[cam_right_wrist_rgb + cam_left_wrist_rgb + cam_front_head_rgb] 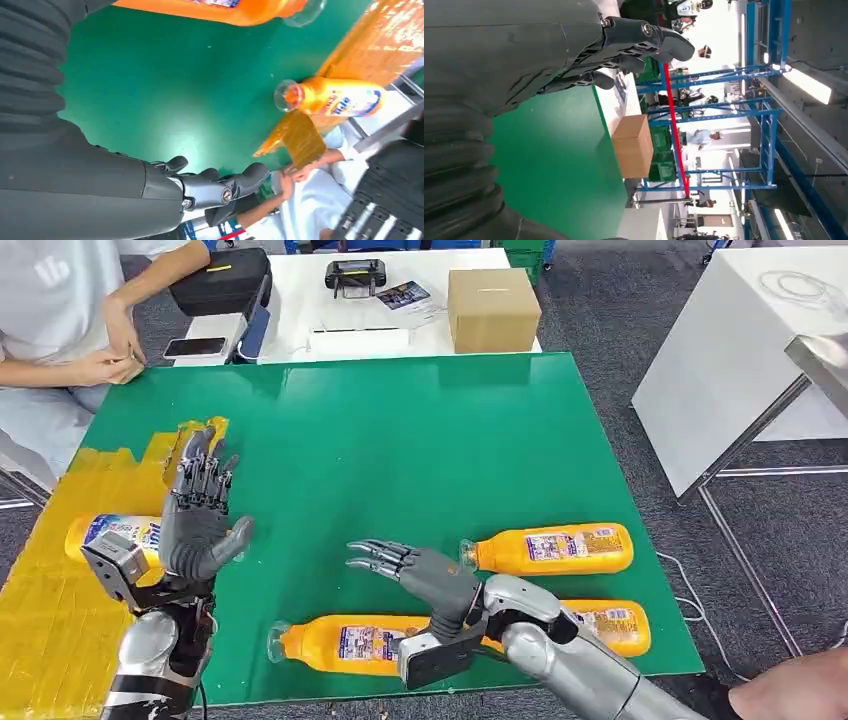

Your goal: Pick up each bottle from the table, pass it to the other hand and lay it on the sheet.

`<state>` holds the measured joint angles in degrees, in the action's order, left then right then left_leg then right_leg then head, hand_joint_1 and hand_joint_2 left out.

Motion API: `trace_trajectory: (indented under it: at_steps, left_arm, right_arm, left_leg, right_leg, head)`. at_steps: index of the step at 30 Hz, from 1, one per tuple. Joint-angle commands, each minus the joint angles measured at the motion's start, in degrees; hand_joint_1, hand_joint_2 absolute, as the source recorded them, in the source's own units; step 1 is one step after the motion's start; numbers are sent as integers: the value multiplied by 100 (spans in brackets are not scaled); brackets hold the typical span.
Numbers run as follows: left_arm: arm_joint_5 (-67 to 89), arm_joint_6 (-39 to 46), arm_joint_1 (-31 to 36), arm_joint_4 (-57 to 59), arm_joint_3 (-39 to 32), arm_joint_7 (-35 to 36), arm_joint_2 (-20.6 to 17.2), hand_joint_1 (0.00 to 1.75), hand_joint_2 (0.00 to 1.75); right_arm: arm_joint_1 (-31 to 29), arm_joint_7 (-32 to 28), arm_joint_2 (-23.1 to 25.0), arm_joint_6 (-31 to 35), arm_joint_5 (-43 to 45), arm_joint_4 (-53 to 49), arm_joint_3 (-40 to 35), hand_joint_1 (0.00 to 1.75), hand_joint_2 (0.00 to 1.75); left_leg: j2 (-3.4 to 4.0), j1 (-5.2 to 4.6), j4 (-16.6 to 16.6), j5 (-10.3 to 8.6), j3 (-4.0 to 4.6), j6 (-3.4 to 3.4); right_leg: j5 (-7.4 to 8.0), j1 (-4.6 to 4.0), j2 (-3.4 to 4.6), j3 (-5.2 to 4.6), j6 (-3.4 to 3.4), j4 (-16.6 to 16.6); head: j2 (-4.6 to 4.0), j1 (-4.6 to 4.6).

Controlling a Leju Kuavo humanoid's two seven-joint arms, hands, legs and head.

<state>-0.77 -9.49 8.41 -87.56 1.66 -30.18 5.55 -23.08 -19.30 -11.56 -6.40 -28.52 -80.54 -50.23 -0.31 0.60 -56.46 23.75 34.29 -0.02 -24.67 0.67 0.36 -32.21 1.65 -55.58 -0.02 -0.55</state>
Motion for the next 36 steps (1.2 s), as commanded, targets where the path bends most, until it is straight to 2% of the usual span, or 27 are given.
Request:
trace_trajectory:
  at_steps: [1,3,5,8,10,11,13,15,25,27,28,29,35,36]
  left_arm:
    - [-39,21,240,379,-57,2,24,0,175]
    - [-40,19,282,417,-77,2,19,0,175]
    - [-38,10,362,493,-84,2,15,0,175]
    - [-32,2,510,624,-66,2,13,0,175]
    - [-39,7,631,733,-41,0,17,0,175]
    - [-45,13,680,782,-29,6,17,0,175]
    - [-60,29,783,889,-1,17,15,0,175]
    - [-69,40,859,967,27,26,16,0,175]
    - [-72,45,875,983,28,29,16,0,175]
    - [-84,60,907,1015,45,37,9,0,175]
    - [-89,65,939,1043,56,39,9,0,175]
    - [-95,71,966,1062,64,43,13,0,175]
    - [-158,114,1074,1176,122,72,24,0,175]
    - [-181,124,1091,1202,136,73,22,0,175]
  right_arm:
    - [81,-152,268,151,-38,-67,175,0,175]
    - [118,-167,384,118,6,-105,203,0,175]
    - [60,-197,454,-28,95,-14,141,0,175]
    - [-74,-243,534,-229,226,277,-11,0,175]
    - [-180,-288,608,-325,287,572,-175,0,175]
    - [-233,-295,637,-359,313,696,-244,0,175]
    - [-337,-313,686,-460,421,956,-385,0,175]
    - [-428,-321,721,-543,488,1167,-517,0,175]
    - [-445,-321,725,-543,488,1203,-543,0,175]
    - [-524,-300,706,-589,514,1268,-658,0,175]
    - [-573,-291,705,-610,535,1322,-706,0,175]
    - [-619,-288,706,-609,535,1390,-756,0,175]
    - [-912,-197,694,-713,623,1743,-1101,0,175]
    - [-980,-165,692,-737,665,1832,-1193,0,175]
  left_leg:
    - [-5,2,0,10,-23,1]
    - [-5,-1,3,3,-10,0]
    - [-1,4,-1,18,-34,-2]
    - [-2,2,2,5,-14,-1]
    - [-4,5,-1,16,-38,0]
    - [-2,4,2,3,-14,0]
    - [1,6,-1,13,-38,2]
    - [1,2,5,1,-14,1]
    - [-1,3,2,11,-33,1]
    - [-1,1,3,3,-14,0]
    - [1,6,-3,19,-45,1]
    - [-2,0,3,2,-13,0]
    - [-2,6,-4,14,-41,3]
    - [0,1,0,4,-19,2]
  right_leg:
    - [-12,-4,-11,29,-6,4]
    - [-5,0,-8,13,-4,3]
    - [-17,-6,-7,38,-11,2]
    - [-6,-2,-6,16,-6,2]
    - [-16,-6,-11,42,-11,3]
    - [-3,-4,-6,16,-4,4]
    - [-11,-9,-6,42,-8,5]
    - [-1,-4,-2,16,-3,5]
    - [-12,-6,-7,39,-7,6]
    - [-4,-2,-4,17,-4,3]
    - [-18,-10,-7,53,-10,4]
    - [-4,-2,-5,16,-3,3]
    - [-14,-10,-11,50,-8,5]
    - [-5,-4,-4,22,-4,3]
  head:
    - [0,0]
    - [0,0]
    - [0,-2]
    - [0,0]
    - [0,0]
    - [0,0]
    - [0,0]
    - [0,-2]
    - [0,0]
    - [0,0]
    - [0,0]
    - [0,0]
    - [0,2]
    - [0,0]
